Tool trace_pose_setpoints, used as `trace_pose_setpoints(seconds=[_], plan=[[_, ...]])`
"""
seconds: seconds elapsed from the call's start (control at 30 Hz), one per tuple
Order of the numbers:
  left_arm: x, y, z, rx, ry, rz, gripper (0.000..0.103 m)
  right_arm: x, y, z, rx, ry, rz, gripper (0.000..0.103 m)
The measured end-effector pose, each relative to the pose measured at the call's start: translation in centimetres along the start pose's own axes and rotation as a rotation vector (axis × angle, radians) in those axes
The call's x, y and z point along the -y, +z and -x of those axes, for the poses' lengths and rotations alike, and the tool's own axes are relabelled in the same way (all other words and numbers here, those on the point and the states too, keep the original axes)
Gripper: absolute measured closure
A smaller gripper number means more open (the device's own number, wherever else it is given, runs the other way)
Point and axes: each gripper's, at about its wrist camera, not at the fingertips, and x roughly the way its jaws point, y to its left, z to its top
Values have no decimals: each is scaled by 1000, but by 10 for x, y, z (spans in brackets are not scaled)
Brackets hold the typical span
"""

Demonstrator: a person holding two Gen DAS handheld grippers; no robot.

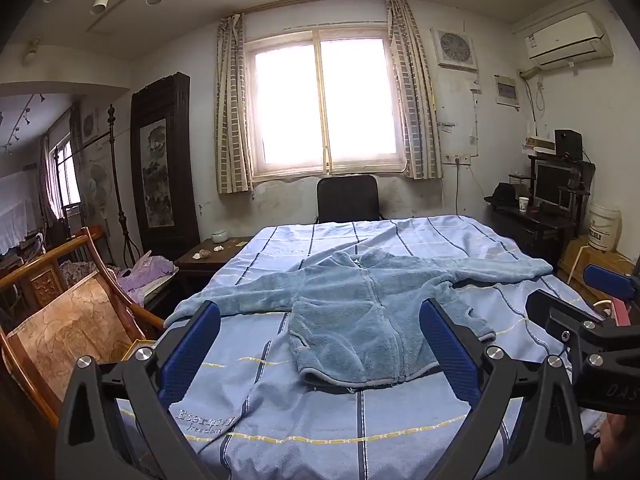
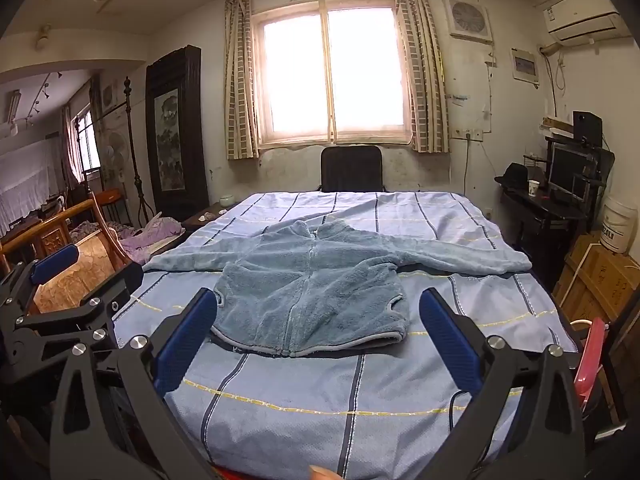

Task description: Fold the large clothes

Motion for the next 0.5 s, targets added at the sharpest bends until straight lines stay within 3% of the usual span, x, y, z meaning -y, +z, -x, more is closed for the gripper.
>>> trace_pose_setpoints(seconds=[0.5], plan=[[4, 0, 3, 18, -9, 5, 3, -2, 0, 2, 9, 5, 0, 4]])
